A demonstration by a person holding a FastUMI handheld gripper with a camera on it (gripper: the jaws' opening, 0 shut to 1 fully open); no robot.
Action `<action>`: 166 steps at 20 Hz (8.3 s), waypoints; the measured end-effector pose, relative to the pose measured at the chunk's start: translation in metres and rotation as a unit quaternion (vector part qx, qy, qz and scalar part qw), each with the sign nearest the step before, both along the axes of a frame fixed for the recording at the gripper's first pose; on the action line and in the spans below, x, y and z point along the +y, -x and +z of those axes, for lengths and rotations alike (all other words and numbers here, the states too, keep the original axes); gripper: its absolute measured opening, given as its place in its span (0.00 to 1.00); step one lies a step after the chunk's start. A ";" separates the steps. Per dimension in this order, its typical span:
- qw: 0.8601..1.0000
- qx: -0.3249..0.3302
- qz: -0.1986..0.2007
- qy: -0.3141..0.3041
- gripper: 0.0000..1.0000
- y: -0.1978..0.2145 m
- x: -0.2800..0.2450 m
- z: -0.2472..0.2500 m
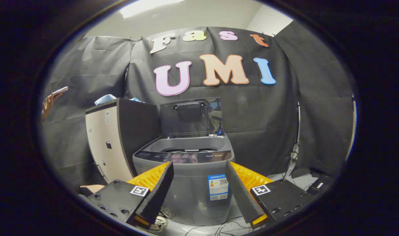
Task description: Put the clothes into the washing machine and then close the washing machine lid.
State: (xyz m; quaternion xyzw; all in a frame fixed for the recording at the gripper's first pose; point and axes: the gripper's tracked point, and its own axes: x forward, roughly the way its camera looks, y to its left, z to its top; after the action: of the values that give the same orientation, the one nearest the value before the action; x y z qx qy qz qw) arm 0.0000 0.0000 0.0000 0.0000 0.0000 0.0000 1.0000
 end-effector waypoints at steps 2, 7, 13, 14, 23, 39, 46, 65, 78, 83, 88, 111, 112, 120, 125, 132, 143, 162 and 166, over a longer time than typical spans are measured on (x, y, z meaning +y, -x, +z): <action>1.000 0.001 -0.006 -0.002 0.98 -0.001 -0.003 -0.001; 1.000 0.000 -0.017 0.000 0.98 0.000 -0.004 0.001; 1.000 -0.001 -0.029 -0.002 0.98 0.000 -0.010 0.001; 0.999 -0.001 -0.034 -0.003 0.98 0.000 -0.011 0.001; 0.999 -0.048 -0.018 0.016 0.98 -0.020 0.058 0.078; 0.972 -0.022 0.232 0.024 0.98 -0.164 0.413 0.242; 0.968 0.079 0.233 0.043 0.93 -0.236 0.461 0.195; 0.984 0.120 0.129 -0.032 0.02 -0.260 0.371 0.195; 0.985 0.116 -0.126 0.028 0.02 -0.277 0.121 0.193; 0.975 0.154 -0.162 0.006 0.02 -0.281 0.075 0.157; 0.972 0.170 -0.164 -0.021 0.18 -0.283 0.069 0.130; 0.991 0.087 -0.099 -0.028 0.97 -0.324 0.133 0.203; 0.992 0.081 -0.099 -0.024 0.98 -0.332 0.136 0.210; 0.994 0.048 -0.099 0.002 0.98 -0.396 0.148 0.240; 0.989 0.086 -0.120 0.011 0.98 -0.438 0.133 0.214; 0.987 0.110 -0.121 -0.001 0.98 -0.459 0.123 0.190; 0.971 0.199 -0.094 0.096 1.00 -0.389 0.113 0.114; 0.990 0.090 -0.109 0.026 0.98 -0.511 0.122 0.201; 0.990 0.096 -0.101 0.036 0.98 -0.531 0.126 0.183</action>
State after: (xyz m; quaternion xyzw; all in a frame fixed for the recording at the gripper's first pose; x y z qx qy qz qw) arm 0.5308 0.1263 0.1834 -0.0357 0.0956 -0.1005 0.9897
